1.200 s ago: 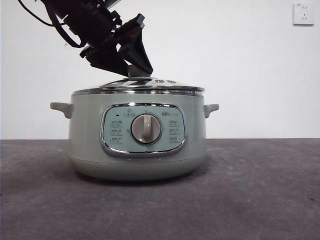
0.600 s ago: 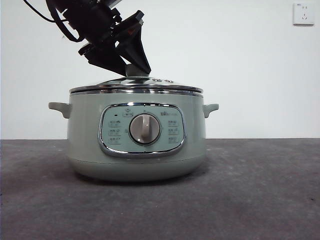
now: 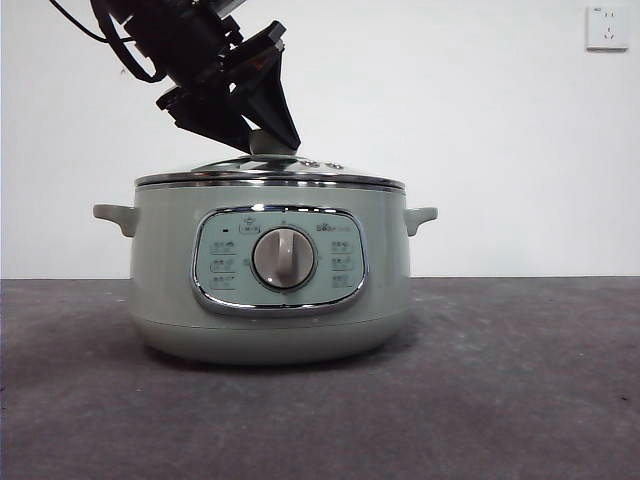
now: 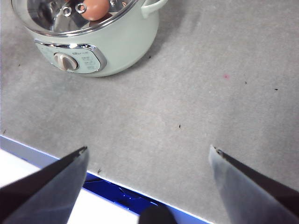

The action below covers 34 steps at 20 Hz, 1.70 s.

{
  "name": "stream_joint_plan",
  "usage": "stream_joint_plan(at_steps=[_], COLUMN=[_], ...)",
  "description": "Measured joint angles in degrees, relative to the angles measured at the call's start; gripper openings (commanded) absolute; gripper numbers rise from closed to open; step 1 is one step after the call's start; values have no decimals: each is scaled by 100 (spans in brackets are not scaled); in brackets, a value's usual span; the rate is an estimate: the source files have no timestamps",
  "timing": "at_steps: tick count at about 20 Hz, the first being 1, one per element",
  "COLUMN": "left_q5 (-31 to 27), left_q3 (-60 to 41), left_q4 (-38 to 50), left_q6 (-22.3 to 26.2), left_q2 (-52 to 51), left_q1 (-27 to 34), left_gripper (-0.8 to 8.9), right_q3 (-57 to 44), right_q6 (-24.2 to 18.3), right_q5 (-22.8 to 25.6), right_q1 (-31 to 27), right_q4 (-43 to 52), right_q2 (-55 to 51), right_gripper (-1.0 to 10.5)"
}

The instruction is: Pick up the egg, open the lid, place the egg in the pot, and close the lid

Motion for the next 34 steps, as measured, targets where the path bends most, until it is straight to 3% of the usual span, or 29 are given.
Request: stream_joint_plan(at_steps=[1,3,4,13,18,29,31,34], left_q5=[0,0,0,48,46,109,109,109], left_q3=[0,0,0,549,1207,1244,1244,1244], left_q4=[0,-2,2,-337,-1858,-4350,-4531,-4673], left_q6=[-2,-2,-2,-125,-175,-175,-175,-173], left_q2=[0,0,0,0,-98,-1864,-1980,-2015], left_q1=[0,0,0,-11,-11,-11,-11,-11], left_gripper=[96,350,416,414,408,407,356,-25], right_q3=[0,0,0,0,0,0,0,0], right_q6=[0,0,0,0,0,-109,-109,-109], right_q5=[0,0,0,0,0,2,2,2], right_q1=[0,0,0,4,2,4,4,4], right_q4=[0,0,0,2,42,42,42,42], right_q2=[0,0,0,0,0,2,2,13], right_gripper=[437,437,437,437,437,436,404,29])
